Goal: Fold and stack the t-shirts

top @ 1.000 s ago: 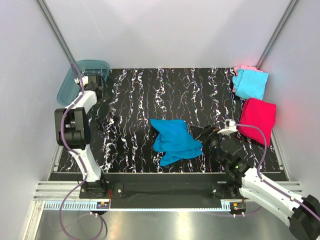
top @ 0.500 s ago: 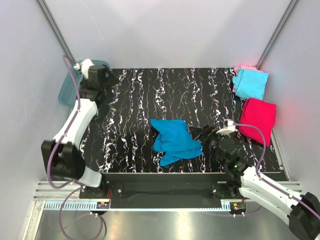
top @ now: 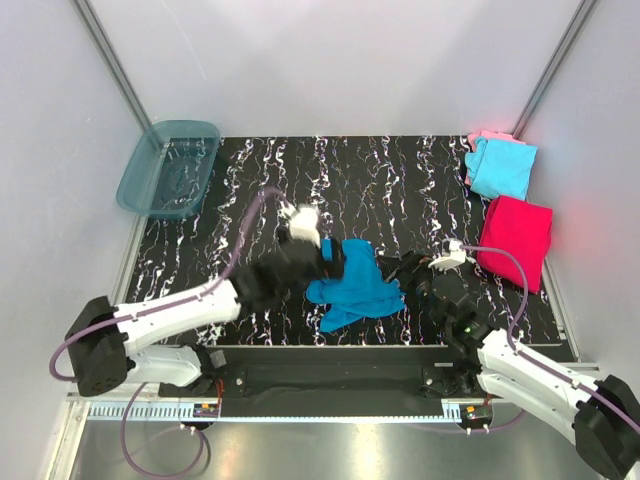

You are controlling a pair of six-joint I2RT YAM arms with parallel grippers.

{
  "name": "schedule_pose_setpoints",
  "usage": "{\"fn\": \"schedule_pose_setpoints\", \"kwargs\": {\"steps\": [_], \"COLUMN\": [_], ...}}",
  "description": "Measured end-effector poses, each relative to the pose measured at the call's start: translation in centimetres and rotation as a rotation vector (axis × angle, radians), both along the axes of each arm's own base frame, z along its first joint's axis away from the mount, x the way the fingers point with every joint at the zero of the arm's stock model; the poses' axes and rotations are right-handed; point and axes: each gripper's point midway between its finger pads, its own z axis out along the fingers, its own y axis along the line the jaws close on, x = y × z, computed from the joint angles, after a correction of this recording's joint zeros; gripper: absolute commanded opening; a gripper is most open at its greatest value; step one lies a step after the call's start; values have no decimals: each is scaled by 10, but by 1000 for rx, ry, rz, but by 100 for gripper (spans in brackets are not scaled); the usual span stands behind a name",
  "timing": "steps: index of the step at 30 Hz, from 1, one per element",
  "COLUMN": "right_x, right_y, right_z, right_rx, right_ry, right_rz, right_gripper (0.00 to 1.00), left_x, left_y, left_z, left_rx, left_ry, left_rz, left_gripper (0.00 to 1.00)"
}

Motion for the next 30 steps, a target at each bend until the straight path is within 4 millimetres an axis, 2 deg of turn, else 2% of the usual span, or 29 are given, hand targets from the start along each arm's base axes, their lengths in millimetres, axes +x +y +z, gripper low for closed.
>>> {"fn": "schedule_pose_setpoints", "kwargs": {"steps": [2,4,7,11,14,17,19,21,26,30], "right_x": [0,1,1,5,11,15,14,8,-11,-22], "right_y": [0,0,-1,-6,-9,-8,-11,-16,-37,-56], "right_z": [-4,-9,-13,-14,-8,9,16,15,3,8], "right_rx": [-13,-27,-44,-78,-129,-148,-156,-176,-268,-315], "right_ry": [11,21,28,51,94,111,122,148,238,265], "right_rz": [0,0,-6,-35,-68,-80,-87,-90,-111,-154], "right_gripper": [97,97,97,97,98,98,98,98,99,100], "left_x": [-31,-58,-90,-116,-123,-121,-118,-115,-112,-111], "left_y": [-11,-19,-28,-31,-22,-4,10,21,25,21], "left_z": [-33,-54,-71,-83,-93,-102,-105,-105,-100,-94], "left_rx": [66,114,155,193,234,267,275,270,246,261], "left_ry": [28,29,16,-17,-49,-78,-102,-126,-151,-144], "left_rz": [-75,-129,-196,-239,-232,-206,-183,-165,-147,-139], "left_gripper": [99,99,99,99,99,99,99,99,99,99]}}
